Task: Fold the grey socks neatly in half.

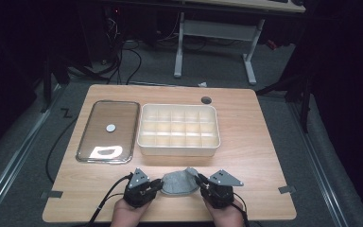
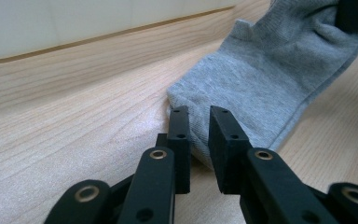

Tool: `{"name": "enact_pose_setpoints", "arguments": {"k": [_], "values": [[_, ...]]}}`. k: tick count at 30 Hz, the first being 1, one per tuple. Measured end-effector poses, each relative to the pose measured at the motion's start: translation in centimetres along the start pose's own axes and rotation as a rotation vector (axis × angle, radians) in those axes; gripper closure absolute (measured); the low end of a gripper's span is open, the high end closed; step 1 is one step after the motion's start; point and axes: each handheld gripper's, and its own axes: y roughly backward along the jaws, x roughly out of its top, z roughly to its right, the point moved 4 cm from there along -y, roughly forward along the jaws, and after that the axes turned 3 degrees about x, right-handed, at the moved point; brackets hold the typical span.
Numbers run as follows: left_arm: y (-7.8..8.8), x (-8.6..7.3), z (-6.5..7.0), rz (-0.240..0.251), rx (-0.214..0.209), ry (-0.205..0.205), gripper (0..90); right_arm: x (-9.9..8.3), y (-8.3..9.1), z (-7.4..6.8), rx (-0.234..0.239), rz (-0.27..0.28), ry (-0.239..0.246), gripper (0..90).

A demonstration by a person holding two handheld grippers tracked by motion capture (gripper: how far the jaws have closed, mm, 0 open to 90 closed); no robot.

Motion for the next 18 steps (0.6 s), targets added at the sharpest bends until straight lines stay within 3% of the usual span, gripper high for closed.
{"name": "enact_pose_setpoints", "arguments": {"k": [18], "values": [[0.0,0.0,0.0,0.0,-0.004,0.0,81.4,1.1,-2.4,-3.1,-0.006,-0.025,0.074,82.0]]}}
